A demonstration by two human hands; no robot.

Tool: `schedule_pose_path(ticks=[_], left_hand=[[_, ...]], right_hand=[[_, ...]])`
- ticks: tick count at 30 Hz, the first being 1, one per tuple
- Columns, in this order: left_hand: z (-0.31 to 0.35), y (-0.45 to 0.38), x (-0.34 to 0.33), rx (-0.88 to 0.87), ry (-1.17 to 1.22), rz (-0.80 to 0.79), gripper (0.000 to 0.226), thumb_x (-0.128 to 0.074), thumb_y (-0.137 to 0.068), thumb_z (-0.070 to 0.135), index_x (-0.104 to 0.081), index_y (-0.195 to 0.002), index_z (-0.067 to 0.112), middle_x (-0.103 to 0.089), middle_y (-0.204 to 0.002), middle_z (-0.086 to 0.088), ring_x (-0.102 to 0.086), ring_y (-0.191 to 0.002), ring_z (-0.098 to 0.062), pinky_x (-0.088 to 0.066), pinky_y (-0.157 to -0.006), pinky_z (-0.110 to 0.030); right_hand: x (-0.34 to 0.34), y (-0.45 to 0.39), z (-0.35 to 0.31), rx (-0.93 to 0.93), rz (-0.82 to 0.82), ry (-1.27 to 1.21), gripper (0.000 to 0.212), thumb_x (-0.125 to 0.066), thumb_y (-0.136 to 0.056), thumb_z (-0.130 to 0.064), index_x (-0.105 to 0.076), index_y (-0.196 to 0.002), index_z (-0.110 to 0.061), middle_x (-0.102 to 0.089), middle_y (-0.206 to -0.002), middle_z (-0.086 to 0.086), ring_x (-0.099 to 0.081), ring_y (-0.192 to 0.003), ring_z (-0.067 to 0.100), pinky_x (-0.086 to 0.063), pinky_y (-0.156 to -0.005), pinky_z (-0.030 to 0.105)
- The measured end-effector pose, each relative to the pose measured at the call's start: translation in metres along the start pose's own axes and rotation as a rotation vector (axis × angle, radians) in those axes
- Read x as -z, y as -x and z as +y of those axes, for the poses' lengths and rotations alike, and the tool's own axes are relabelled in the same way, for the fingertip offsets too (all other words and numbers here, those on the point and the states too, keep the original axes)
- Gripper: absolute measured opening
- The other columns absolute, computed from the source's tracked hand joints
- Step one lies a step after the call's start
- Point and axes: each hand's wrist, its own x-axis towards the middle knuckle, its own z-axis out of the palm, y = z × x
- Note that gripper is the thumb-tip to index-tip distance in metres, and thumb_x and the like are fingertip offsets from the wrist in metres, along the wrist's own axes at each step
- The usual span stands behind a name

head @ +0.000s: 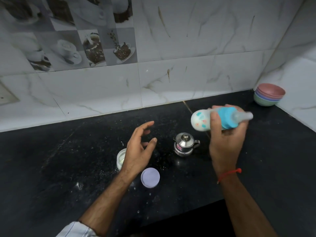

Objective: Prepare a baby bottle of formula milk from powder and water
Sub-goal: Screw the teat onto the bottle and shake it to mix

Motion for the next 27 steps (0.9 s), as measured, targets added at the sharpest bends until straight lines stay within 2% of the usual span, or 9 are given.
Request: schedule_pose_path(ticks=[4, 8, 10, 13, 14, 19, 20, 23, 27], left_hand=[[0.003, -0.001, -0.003, -0.007, 0.005, -0.014, 0.054, -0.069, -0.095, 0.006, -0.056, -0.139, 0.034, -0.057, -0.142, 0.016, -0.057, -0.128, -0.006, -0.055, -0.087, -0.021], [0.003, -0.002, -0.001, -0.007, 0.007, 0.002, 0.053, -0.069, -0.095, 0.005, -0.057, -0.14, 0.032, -0.058, -0.141, 0.016, -0.057, -0.128, -0.006, -0.058, -0.092, -0.027], [0.002, -0.002, -0.001, 0.006, 0.017, 0.007, 0.053, -0.068, -0.095, 0.004, -0.057, -0.139, 0.032, -0.058, -0.141, 0.015, -0.058, -0.127, -0.006, -0.059, -0.092, -0.029], [0.004, -0.002, -0.004, -0.001, 0.01, -0.008, 0.053, -0.069, -0.095, 0.005, -0.057, -0.139, 0.033, -0.058, -0.141, 0.016, -0.058, -0.128, -0.007, -0.059, -0.092, -0.031], [0.004, -0.002, -0.004, -0.003, 0.006, -0.02, 0.053, -0.069, -0.095, 0.006, -0.057, -0.139, 0.034, -0.058, -0.141, 0.017, -0.058, -0.128, -0.006, -0.058, -0.092, -0.031], [0.002, -0.002, 0.0, 0.006, 0.005, 0.001, 0.053, -0.069, -0.096, 0.006, -0.057, -0.14, 0.033, -0.058, -0.141, 0.017, -0.058, -0.127, -0.006, -0.058, -0.092, -0.029], [0.002, -0.002, -0.001, 0.011, 0.003, -0.001, 0.053, -0.069, -0.096, 0.005, -0.057, -0.14, 0.032, -0.058, -0.141, 0.017, -0.058, -0.127, -0.005, -0.058, -0.092, -0.028], [0.004, -0.002, -0.005, 0.009, 0.008, -0.02, 0.053, -0.069, -0.095, 0.006, -0.057, -0.139, 0.034, -0.059, -0.14, 0.018, -0.058, -0.127, -0.005, -0.057, -0.092, -0.03], [0.002, -0.003, -0.004, 0.005, 0.015, -0.02, 0.053, -0.068, -0.096, 0.005, -0.057, -0.139, 0.032, -0.059, -0.141, 0.017, -0.058, -0.127, -0.007, -0.059, -0.092, -0.032]], right_hand=[[-0.002, 0.006, 0.025, -0.289, -0.315, 0.39, 0.037, -0.082, -0.082, -0.044, -0.06, -0.103, -0.021, -0.071, -0.094, -0.01, -0.071, -0.088, 0.005, -0.061, -0.085, 0.036], [0.002, -0.003, 0.002, -0.103, -0.079, 0.002, 0.033, -0.077, -0.089, -0.034, -0.057, -0.112, -0.023, -0.072, -0.104, -0.01, -0.072, -0.1, 0.008, -0.058, -0.086, 0.027], [0.001, 0.001, 0.009, 0.033, -0.027, 0.063, 0.034, -0.075, -0.092, -0.022, -0.052, -0.116, -0.017, -0.069, -0.109, -0.007, -0.07, -0.104, 0.01, -0.055, -0.09, 0.023], [-0.002, 0.01, 0.035, -0.229, -0.43, 0.461, 0.037, -0.079, -0.086, -0.041, -0.056, -0.108, -0.024, -0.068, -0.096, -0.012, -0.07, -0.098, 0.013, -0.052, -0.075, 0.011], [-0.001, 0.011, 0.037, -0.26, -0.449, 0.461, 0.037, -0.08, -0.085, -0.043, -0.057, -0.106, -0.025, -0.067, -0.093, -0.014, -0.07, -0.096, 0.012, -0.05, -0.071, 0.008], [0.002, 0.008, 0.011, 0.085, -0.054, 0.124, 0.042, -0.078, -0.087, -0.021, -0.054, -0.119, -0.007, -0.069, -0.108, -0.001, -0.07, -0.101, 0.01, -0.053, -0.088, 0.015], [0.0, 0.009, 0.017, 0.08, -0.095, 0.187, 0.043, -0.079, -0.086, -0.022, -0.055, -0.118, -0.006, -0.068, -0.105, -0.001, -0.07, -0.101, 0.013, -0.05, -0.086, 0.01], [-0.004, 0.008, 0.035, -0.277, -0.375, 0.388, 0.038, -0.082, -0.083, -0.039, -0.06, -0.108, -0.022, -0.068, -0.094, -0.013, -0.07, -0.095, 0.011, -0.046, -0.07, 0.002], [-0.005, 0.004, 0.011, -0.092, -0.077, 0.079, 0.036, -0.078, -0.088, -0.03, -0.056, -0.113, -0.019, -0.07, -0.104, -0.009, -0.07, -0.095, 0.001, -0.055, -0.08, 0.014]])
